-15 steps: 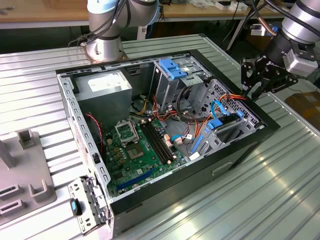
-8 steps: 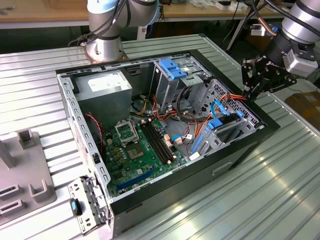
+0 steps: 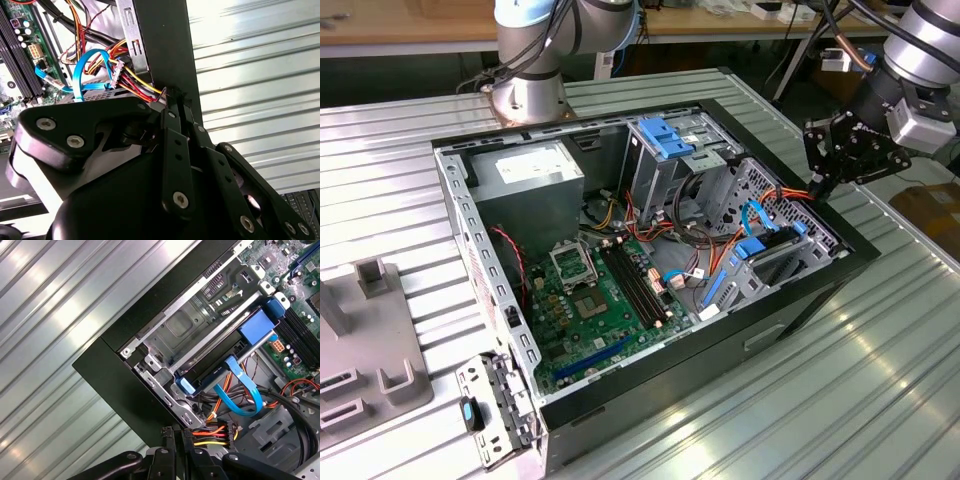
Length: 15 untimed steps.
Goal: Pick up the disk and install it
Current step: 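Insert the second disk wire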
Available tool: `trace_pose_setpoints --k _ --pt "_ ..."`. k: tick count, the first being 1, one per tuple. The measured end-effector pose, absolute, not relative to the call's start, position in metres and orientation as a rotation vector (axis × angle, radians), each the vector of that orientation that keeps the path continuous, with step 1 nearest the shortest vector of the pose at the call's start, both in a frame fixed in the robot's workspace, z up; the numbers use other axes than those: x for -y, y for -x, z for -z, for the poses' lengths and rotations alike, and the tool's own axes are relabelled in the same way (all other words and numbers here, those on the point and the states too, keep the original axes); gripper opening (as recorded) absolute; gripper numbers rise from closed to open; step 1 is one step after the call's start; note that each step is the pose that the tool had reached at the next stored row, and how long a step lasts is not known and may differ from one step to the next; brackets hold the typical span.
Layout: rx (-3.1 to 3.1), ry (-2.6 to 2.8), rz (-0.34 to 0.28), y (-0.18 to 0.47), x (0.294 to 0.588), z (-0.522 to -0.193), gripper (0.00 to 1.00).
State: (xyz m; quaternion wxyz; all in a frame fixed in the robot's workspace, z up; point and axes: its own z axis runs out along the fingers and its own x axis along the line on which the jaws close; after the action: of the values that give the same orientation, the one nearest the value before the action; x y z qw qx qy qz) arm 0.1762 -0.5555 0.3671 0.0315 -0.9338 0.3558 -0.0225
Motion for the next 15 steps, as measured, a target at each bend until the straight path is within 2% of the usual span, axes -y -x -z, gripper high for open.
trace_pose_setpoints --k 8,15 --pt "-1.095 2.874 0.078 -0.176 0.555 -0.378 0.16" --pt "-1.145 2.855 0.080 -0.148 0.555 -0.378 0.16"
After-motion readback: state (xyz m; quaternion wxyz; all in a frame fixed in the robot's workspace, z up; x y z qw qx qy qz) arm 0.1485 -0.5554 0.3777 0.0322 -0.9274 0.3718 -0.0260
